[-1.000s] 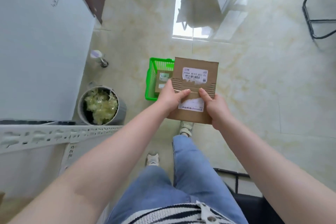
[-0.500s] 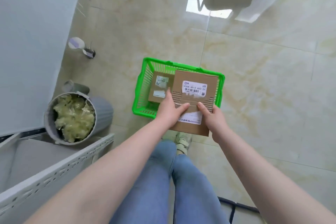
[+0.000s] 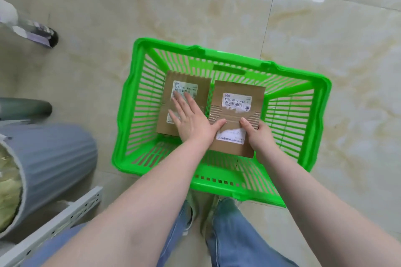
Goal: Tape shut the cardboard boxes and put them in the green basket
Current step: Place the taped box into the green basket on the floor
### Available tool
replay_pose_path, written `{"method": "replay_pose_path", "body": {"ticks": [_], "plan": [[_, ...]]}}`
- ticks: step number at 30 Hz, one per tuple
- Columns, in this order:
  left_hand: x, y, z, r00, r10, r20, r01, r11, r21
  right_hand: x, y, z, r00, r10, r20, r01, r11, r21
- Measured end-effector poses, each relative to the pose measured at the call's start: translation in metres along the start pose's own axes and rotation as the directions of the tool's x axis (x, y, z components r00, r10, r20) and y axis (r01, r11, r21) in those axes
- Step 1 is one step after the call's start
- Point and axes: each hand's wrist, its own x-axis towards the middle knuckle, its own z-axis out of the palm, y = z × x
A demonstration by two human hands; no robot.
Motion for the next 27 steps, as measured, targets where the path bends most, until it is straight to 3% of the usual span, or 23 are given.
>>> {"method": "replay_pose_path", "body": {"ticks": [10, 13, 16, 18, 21, 24, 27], "plan": [[0.029, 0.004, 0.044, 0.993, -0.039, -0.111, 0.044, 0.998, 0.046, 0.053, 0.021, 0.025, 1.0, 0.018, 0.003, -0.018, 1.0, 0.001], [0.029, 0.006, 0.044, 0.994, -0.045, -0.1, 0.051, 0.997, 0.058, 0.054, 0.019, 0.026, 1.0, -0.001, -0.012, 0.0, 0.995, -0.096], [0.026, 0.009, 0.033, 0.995, -0.071, -0.068, 0.072, 0.997, 0.018, 0.049, 0.007, 0.027, 0.996, 0.068, -0.05, -0.075, 0.983, -0.167], [0.02, 0.012, 0.018, 0.996, -0.076, -0.048, 0.076, 0.997, -0.017, 0.042, -0.006, 0.024, 0.988, 0.101, -0.117, -0.127, 0.963, -0.239], [-0.001, 0.013, -0.015, 0.998, -0.06, -0.008, 0.059, 0.993, -0.101, 0.01, -0.033, 0.016, 0.972, 0.038, -0.23, -0.121, 0.927, -0.356], [-0.029, 0.004, -0.059, 0.993, -0.063, 0.103, 0.095, 0.936, -0.34, -0.044, -0.069, 0.007, 0.998, -0.011, -0.06, 0.0, 0.984, -0.178], [-0.071, -0.016, -0.113, 0.984, -0.059, 0.168, 0.147, 0.802, -0.579, -0.112, -0.103, -0.006, 0.98, -0.093, 0.176, 0.105, 0.992, -0.063]]}}
